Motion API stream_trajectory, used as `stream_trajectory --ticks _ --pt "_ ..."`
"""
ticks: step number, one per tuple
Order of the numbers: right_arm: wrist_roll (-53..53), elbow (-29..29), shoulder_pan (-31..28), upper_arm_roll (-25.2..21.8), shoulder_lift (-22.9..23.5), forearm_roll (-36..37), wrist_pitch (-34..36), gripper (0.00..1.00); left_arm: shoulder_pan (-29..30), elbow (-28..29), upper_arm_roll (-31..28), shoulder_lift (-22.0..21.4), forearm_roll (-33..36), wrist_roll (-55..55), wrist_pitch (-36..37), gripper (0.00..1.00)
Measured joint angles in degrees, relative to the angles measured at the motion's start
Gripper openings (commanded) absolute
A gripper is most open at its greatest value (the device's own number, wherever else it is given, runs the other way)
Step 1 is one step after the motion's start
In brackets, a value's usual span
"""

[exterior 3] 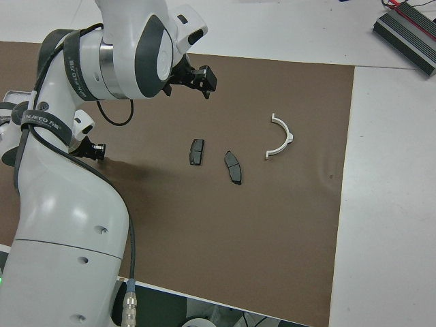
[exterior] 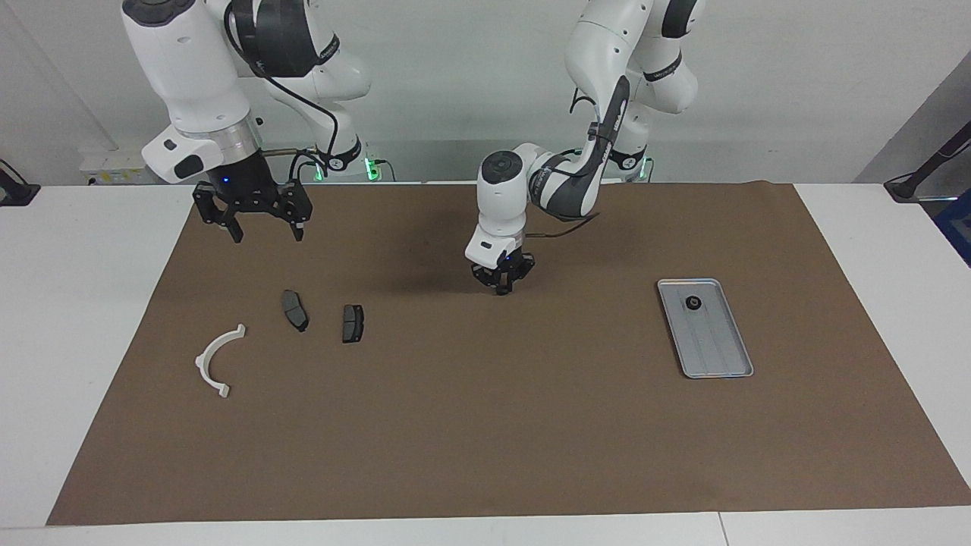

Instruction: Pick bearing gear from pile to tray

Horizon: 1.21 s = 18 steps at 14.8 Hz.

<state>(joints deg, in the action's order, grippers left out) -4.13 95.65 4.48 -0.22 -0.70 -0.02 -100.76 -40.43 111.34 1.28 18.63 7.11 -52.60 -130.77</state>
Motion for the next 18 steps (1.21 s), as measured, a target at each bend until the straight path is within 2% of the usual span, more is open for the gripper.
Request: stream_trajectory --ticks 2,6,9,11,13,16,18 --pt "0.1 -0.2 0.0 -0.5 -0.5 -0.5 0.6 1.00 4.6 -0.9 -0.1 -3.5 0.2 6.9 5.0 0.08" --pt "0.1 -0.5 0.0 -0.6 -0.9 -0.6 1.4 1.00 17.2 -1.1 -0.3 -12.6 -1.2 26.2 15.1 0.08" --pt "0.1 -0.7 0.0 -0.7 -0.9 -0.6 2.9 1.00 27.4 -0.7 -0.5 -14.0 -1.8 41.6 16.8 0.07" --pt "0.1 -0.9 0.0 -0.7 -1.0 -0.6 6.2 1.00 33.5 -0.3 -0.6 -13.8 -2.4 50.5 15.6 0.06" --pt "0.1 -1.4 0.0 -0.7 -1.0 -0.6 9.4 1.00 37.8 1.7 -0.6 -13.6 -3.5 56.4 10.7 0.06" --pt "0.1 -1.9 0.0 -0.6 -1.1 -0.6 11.7 1.00 39.1 5.6 -0.5 -11.8 -3.8 57.9 2.6 0.06" --pt "0.1 -2.0 0.0 -0.5 -1.1 -0.6 11.9 1.00 39.2 6.3 -0.3 -9.6 -3.8 57.9 -0.7 0.06"
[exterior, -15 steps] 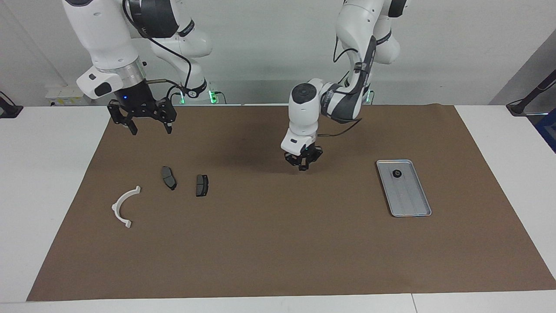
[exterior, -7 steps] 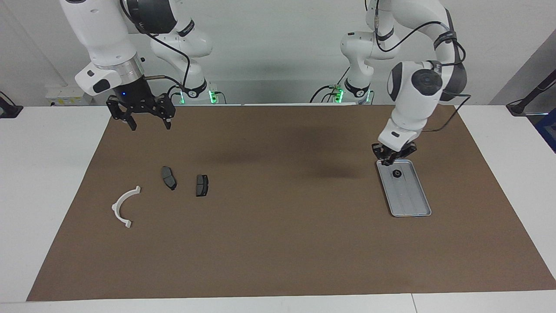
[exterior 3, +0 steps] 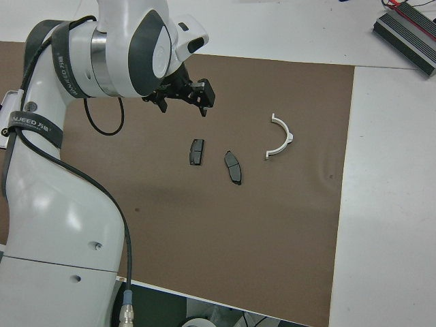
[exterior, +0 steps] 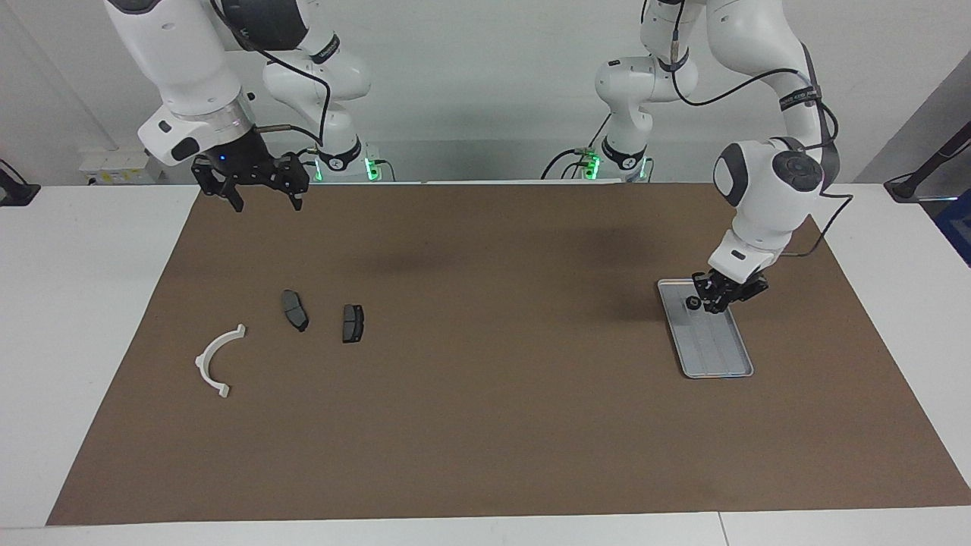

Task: Pick bearing gear from pile to tray
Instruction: 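Lower the nut into the tray with the left gripper and release it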

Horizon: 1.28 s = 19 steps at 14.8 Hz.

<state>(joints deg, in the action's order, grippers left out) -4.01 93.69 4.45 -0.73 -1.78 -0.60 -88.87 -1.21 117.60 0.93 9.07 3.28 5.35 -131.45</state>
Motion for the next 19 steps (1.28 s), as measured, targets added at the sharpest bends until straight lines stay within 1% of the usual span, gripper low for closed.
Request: stream_trajectory --ticks 3,9,19 --pt "0.0 0.0 0.0 0.0 0.0 0.0 0.0 1.00 0.1 0.0 0.0 2.4 0.0 0.0 -3.2 0.06" --pt "0.0 -0.2 0.0 0.1 0.0 0.0 0.0 1.00 0.8 0.0 0.0 5.8 0.0 0.4 -8.4 0.06" --pt "0.0 -0.3 -0.1 0.1 0.0 0.0 0.0 1.00 2.6 0.2 0.1 7.4 0.0 2.0 -10.4 0.07"
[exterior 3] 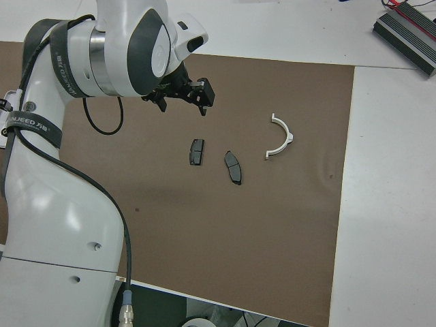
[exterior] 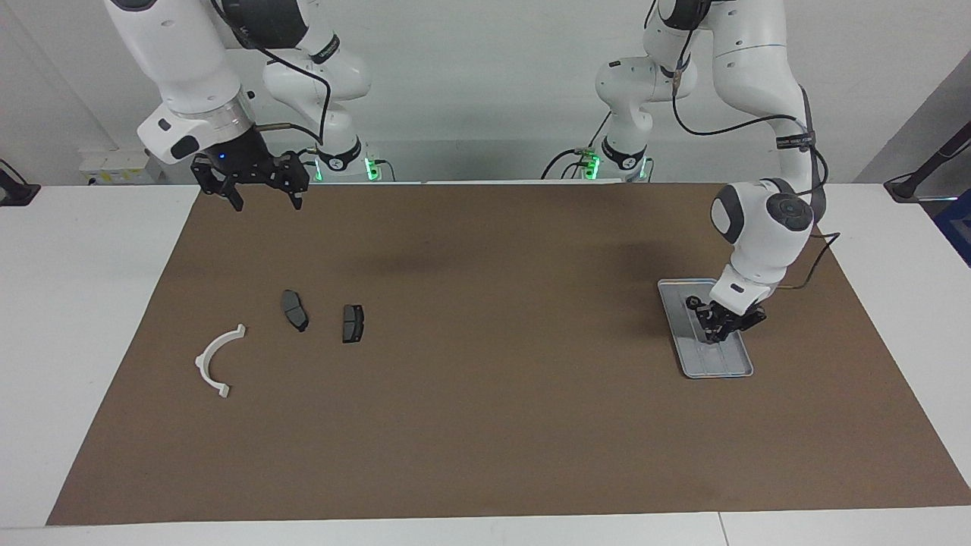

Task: Pick bearing gear from pile to tray
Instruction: 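Lower the nut into the tray with the left gripper and release it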

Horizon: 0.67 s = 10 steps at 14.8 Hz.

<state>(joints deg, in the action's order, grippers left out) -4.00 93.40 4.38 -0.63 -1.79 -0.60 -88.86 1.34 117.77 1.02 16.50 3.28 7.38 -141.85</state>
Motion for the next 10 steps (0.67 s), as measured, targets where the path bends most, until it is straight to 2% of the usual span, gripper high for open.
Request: stream_trajectory --ticks 6,7,8,9,10 --pt "0.0 0.0 -0.1 -0.2 0.0 0.0 0.0 1.00 -0.1 0.6 0.5 0.2 0.0 0.0 -0.8 0.08" --pt "0.0 0.0 -0.1 -0.2 0.0 0.0 0.0 1.00 -0.1 0.8 0.5 0.2 0.0 0.0 -1.2 0.15" --pt "0.0 0.0 -0.1 -0.2 0.0 0.0 0.0 1.00 -0.1 1.0 0.5 0.2 0.0 0.0 -1.5 0.43" --pt "0.0 -0.1 -0.1 -0.3 -0.1 0.0 0.0 1.00 -0.1 1.2 0.5 0.2 0.0 0.0 -1.7 0.77" --pt "0.0 -0.1 -0.2 -0.4 -0.1 0.0 0.0 1.00 -0.1 1.3 0.5 0.2 0.0 0.0 -1.9 0.97"
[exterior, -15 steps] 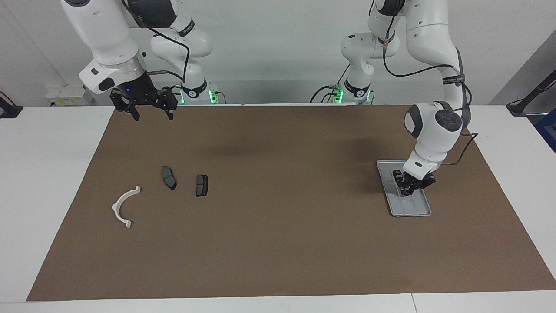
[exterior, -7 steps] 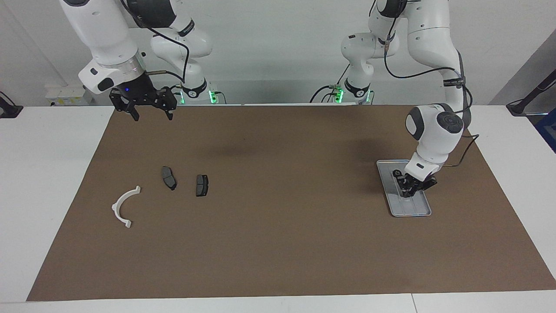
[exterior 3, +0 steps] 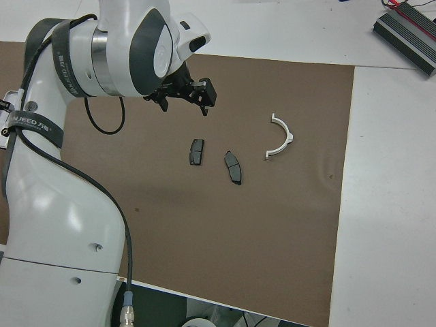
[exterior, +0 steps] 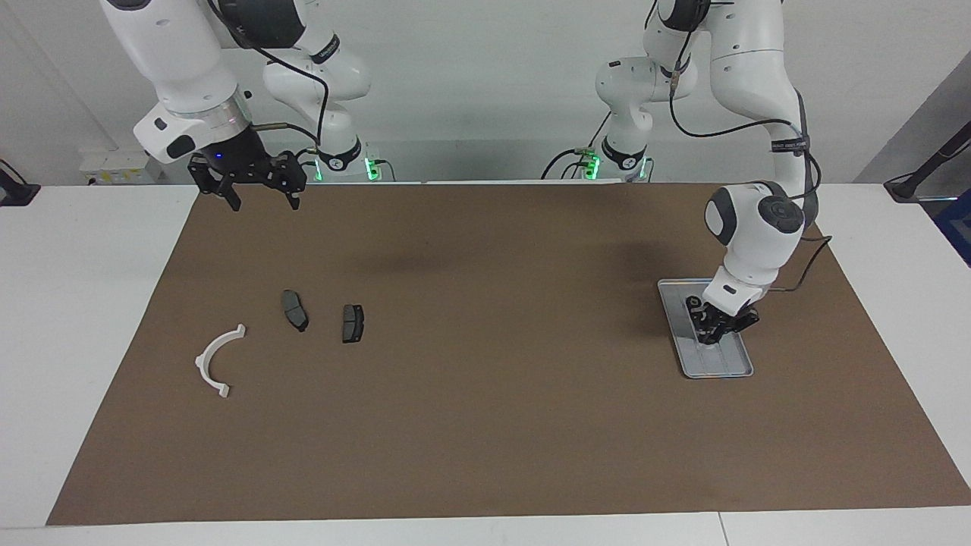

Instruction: Pick bearing gear from pile to tray

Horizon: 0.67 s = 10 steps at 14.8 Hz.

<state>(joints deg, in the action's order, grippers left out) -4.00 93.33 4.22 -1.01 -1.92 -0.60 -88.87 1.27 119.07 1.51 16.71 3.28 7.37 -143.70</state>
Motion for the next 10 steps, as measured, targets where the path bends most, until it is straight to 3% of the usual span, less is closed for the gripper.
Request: stream_trajectory --ticks 6,10 --pt "0.0 0.0 0.0 -0.1 -0.4 0.0 -0.1 1.00 0.1 -0.9 -0.2 -0.3 0.0 0.0 1.4 1.00" --pt "0.0 0.0 0.0 -0.1 -0.4 0.0 -2.1 1.00 0.1 -6.4 -0.2 -6.4 -0.1 -0.7 8.9 1.00"
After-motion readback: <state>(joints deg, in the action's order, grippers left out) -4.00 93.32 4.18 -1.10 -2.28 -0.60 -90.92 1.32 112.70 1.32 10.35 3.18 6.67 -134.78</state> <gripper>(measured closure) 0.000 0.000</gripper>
